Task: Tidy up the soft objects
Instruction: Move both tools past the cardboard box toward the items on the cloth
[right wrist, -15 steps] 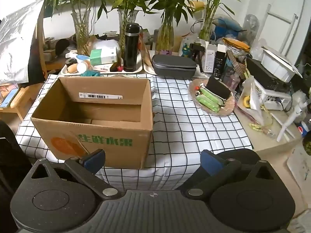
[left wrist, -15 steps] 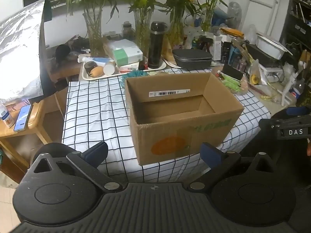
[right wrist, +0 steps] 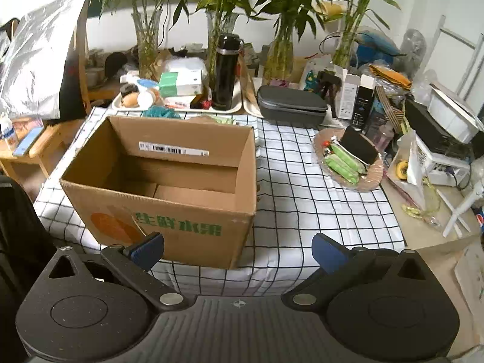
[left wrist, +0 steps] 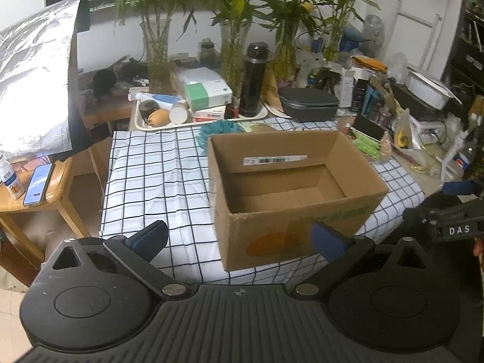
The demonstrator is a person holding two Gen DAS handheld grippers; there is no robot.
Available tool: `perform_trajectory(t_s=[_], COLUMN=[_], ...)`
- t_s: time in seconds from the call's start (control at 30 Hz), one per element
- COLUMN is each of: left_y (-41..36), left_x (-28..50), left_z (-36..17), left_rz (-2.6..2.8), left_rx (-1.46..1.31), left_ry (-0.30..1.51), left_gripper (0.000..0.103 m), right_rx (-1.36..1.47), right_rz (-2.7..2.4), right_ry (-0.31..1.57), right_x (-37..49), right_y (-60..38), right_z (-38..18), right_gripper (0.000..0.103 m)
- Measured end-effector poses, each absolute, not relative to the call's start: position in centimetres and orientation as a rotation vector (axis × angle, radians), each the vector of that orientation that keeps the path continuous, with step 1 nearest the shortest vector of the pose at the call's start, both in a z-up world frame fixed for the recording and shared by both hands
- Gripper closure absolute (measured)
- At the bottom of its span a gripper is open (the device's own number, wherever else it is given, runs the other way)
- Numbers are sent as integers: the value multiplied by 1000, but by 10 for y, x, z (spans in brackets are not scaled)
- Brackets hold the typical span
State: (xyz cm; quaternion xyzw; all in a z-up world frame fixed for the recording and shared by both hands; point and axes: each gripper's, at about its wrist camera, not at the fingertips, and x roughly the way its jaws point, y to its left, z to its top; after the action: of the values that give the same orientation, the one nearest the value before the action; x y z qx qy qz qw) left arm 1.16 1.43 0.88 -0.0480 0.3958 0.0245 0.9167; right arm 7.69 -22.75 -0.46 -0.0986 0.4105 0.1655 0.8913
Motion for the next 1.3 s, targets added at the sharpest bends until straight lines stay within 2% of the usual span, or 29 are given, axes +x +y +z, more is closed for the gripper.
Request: perform_trajectory(t_s=[0.6,1.3], left_y=[34,33], left_x=[40,78], left_z=[9,-2], left_rz=[48,37], left_rx=[-92,-33], left_ry=[829,822], left_gripper=[0,0], right_rx=[-151,-88], right_rz=[513,449], right_ry=[862,858], right_x=[106,159], right_y=[-234,-253], right_z=[4,-16], right_gripper=[0,0])
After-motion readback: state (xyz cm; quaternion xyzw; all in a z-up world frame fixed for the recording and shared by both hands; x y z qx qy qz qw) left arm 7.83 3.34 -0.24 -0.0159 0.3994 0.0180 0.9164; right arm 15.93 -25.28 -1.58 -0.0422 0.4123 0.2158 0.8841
